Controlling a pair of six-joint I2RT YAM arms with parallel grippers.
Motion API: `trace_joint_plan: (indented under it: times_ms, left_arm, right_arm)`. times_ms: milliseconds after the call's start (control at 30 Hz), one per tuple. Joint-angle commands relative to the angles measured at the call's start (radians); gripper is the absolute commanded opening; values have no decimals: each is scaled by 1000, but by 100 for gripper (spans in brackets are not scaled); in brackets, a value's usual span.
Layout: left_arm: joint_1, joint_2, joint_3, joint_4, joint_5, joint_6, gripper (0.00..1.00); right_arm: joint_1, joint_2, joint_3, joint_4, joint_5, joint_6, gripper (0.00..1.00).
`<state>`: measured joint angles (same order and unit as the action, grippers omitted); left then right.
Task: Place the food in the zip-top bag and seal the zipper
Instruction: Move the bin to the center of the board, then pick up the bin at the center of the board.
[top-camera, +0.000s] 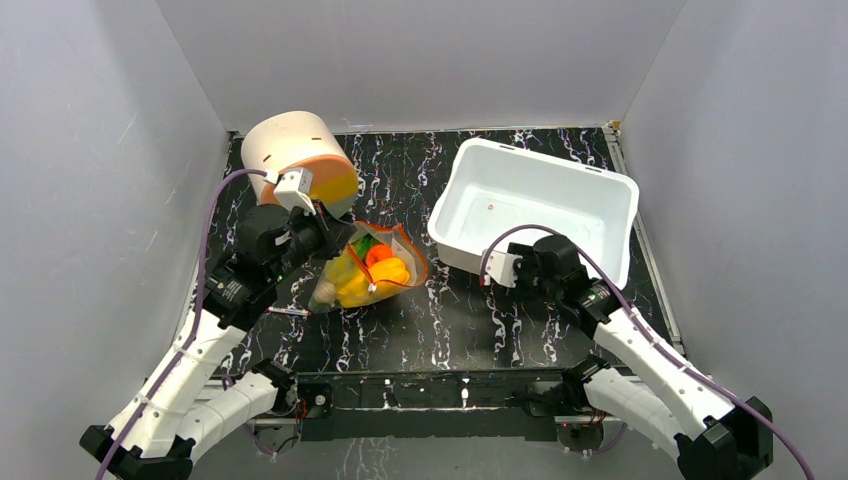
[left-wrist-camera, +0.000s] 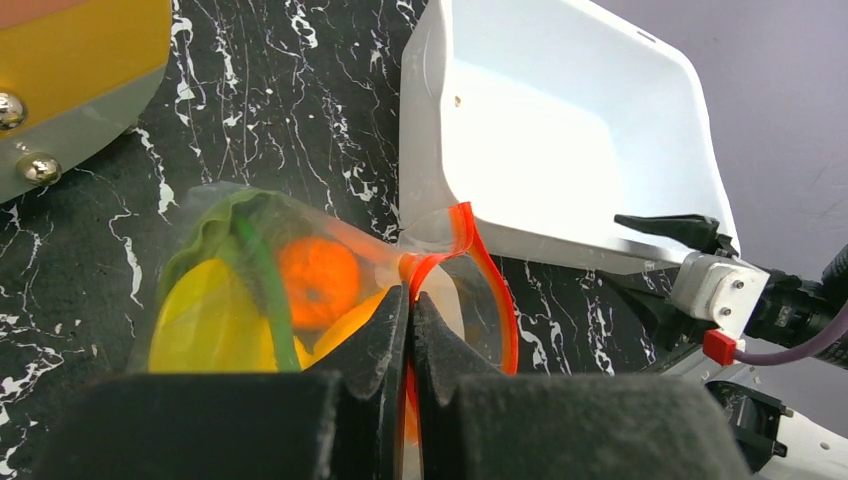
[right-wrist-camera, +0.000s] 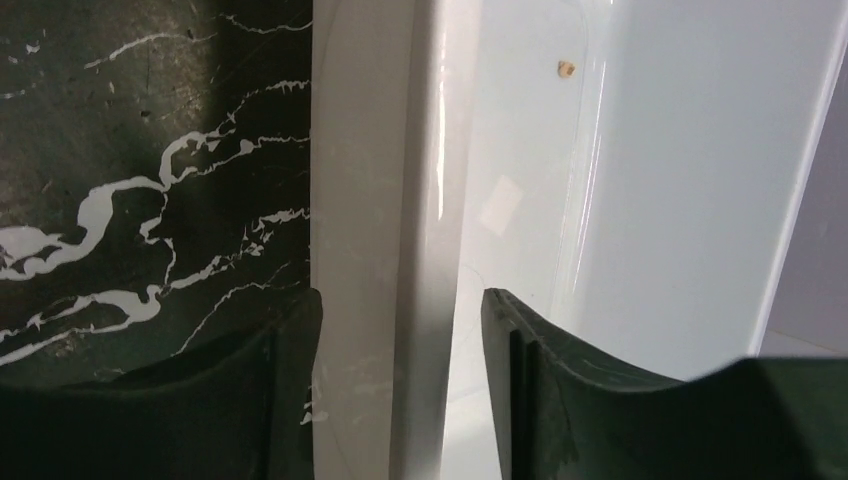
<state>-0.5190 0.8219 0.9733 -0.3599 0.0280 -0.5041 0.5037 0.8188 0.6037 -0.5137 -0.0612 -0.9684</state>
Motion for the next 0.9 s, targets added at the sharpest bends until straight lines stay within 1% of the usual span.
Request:
trace_joint_plan:
  times_ms: [0,100,167,200,267,333,400,467,500,533,600,667,700,767,867]
  left_arm:
    - [-1,-17,64,28,-13,25,0]
    - [-2,-18,65,24,-18,30,0]
    - [-2,-22,63,24,-20,32,0]
    - [-2,-24,61,24,-22,32,0]
    - [-2,-27,56,25,-25,33,0]
    - [-1,-32,50,25,-26,33,0]
    - [-2,-35,45,30,-14,32,0]
    - [0,-36,49,21,-3,33,0]
    - [-2,-37,52,13,-1,35,0]
    - [-1,-38,55,5,0,36,0]
    - [-1,-43,57,-5,-3,38,0]
    - [-2,-48,54,-3,-1,37,0]
    - [-1,-51,49,1,1,34,0]
    - [-1,-57,38,4,11,26,0]
    - [-1,-64,30,3,25,12,0]
  right_arm:
    - [1,1,133,-68,-10,141,61]
    - [1,-1,204,-51,-68,373,65]
    - [1,-14,224,-16,-106,555,65]
    - [1,-20,229,13,-99,656,66]
    - [1,-23,249,47,-19,881,69]
    - [0,-16,286,31,93,1096,69]
    - [1,-20,300,-8,210,1333,69]
    - [1,-36,327,-97,304,1567,67]
    - [1,-50,333,-127,325,1688,66]
    - [1,-65,330,-143,316,1775,65]
    - [1,-104,307,-136,262,1870,65]
    - [1,-138,280,-157,276,1962,65]
    - [1,-149,263,-186,309,2039,64]
    - [1,-155,251,-295,370,2269,64]
    - [1,-145,280,-431,378,2458,64]
